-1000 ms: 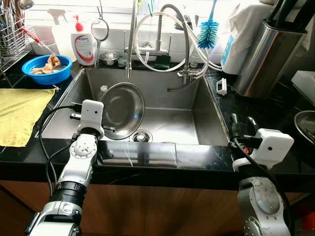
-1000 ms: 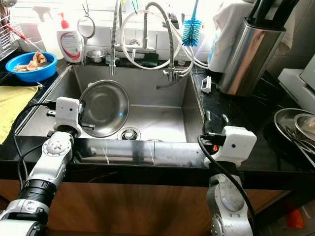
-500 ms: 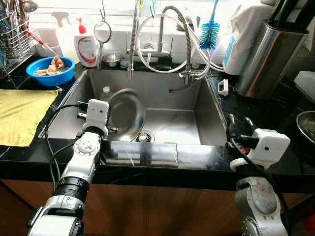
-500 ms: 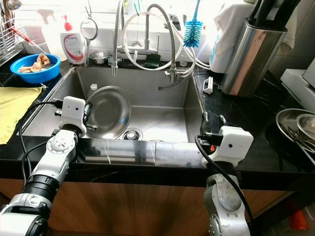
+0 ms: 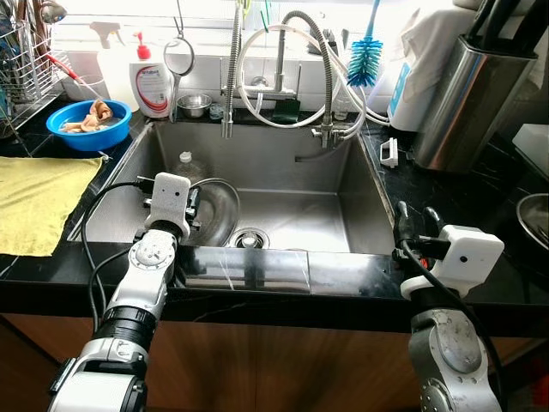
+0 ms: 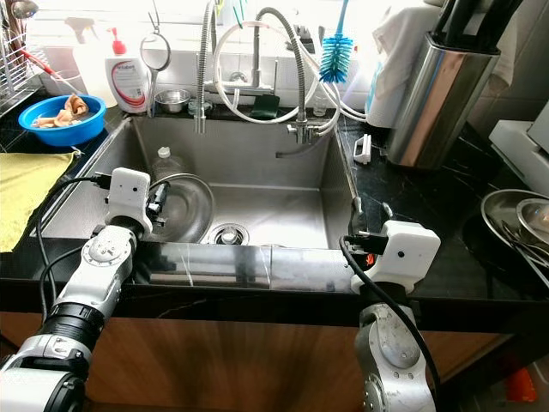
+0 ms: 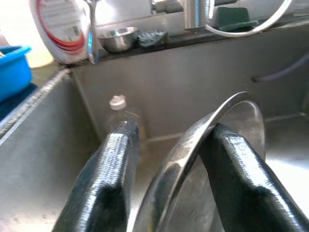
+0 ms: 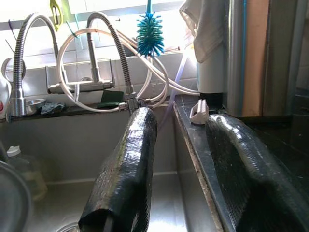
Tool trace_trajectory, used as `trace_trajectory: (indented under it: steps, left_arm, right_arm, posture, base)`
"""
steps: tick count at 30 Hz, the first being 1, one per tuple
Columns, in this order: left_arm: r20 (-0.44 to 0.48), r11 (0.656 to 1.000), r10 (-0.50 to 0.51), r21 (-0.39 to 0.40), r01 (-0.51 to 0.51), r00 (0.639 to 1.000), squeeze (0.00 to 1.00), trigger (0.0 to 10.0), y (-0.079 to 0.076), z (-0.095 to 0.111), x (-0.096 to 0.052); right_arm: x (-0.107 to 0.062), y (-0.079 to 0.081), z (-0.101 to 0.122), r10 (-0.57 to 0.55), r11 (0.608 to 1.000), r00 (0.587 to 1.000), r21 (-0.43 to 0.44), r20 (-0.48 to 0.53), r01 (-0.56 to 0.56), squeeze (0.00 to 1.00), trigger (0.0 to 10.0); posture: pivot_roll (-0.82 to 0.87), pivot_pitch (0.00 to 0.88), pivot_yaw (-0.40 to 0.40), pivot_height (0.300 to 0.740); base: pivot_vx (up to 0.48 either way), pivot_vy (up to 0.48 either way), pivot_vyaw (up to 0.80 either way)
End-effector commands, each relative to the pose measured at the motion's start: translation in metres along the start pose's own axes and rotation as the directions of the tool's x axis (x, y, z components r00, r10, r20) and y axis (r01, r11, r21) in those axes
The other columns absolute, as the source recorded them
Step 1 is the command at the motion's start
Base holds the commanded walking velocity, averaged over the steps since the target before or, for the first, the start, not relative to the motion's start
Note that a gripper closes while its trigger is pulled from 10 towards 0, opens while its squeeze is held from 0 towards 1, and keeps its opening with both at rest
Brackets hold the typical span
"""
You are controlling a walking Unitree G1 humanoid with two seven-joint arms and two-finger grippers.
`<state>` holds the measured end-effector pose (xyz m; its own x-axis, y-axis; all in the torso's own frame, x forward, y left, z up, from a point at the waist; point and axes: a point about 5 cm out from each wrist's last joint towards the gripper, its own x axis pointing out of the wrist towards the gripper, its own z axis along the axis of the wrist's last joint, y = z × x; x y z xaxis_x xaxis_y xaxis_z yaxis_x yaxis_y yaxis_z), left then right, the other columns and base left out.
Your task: Kitchen organization
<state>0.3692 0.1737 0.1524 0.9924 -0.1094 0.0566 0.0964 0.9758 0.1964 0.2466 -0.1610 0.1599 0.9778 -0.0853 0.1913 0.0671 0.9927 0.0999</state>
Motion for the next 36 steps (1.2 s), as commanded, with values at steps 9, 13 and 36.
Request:
trace_trajectory:
  steps: [9,13,36]
  left_arm:
    - [-0.102,0.979,-0.079,-0.197,0.057,0.992,1.0,10.0,-0.005,-0.005,0.005]
    - [-0.11,0.975,-0.096,-0.212,0.071,0.989,1.0,10.0,-0.006,-0.003,0.006]
    - [-0.113,0.844,-0.165,-0.53,0.081,0.98,0.0,10.0,-0.008,0.009,0.011]
  right_arm:
    - [0.003,0.002,-0.001,0.006,0.999,1.0,0.033,-0.025,-0.006,0.0,10.0]
    - [0.003,0.002,-0.002,0.008,0.999,1.0,0.039,-0.03,-0.007,0.0,10.0]
    - [0.005,0.008,-0.01,0.065,0.992,0.993,0.111,-0.099,-0.054,0.0,10.0]
  posture:
    - [0.05,0.0,-0.039,0.74]
    - [0.05,0.0,-0.039,0.74]
    - [0.06,0.0,-0.036,0.74]
  base:
    - [0.0,0.0,0.0]
    - [0.0,0.0,0.0]
    - [0.0,0.0,0.0]
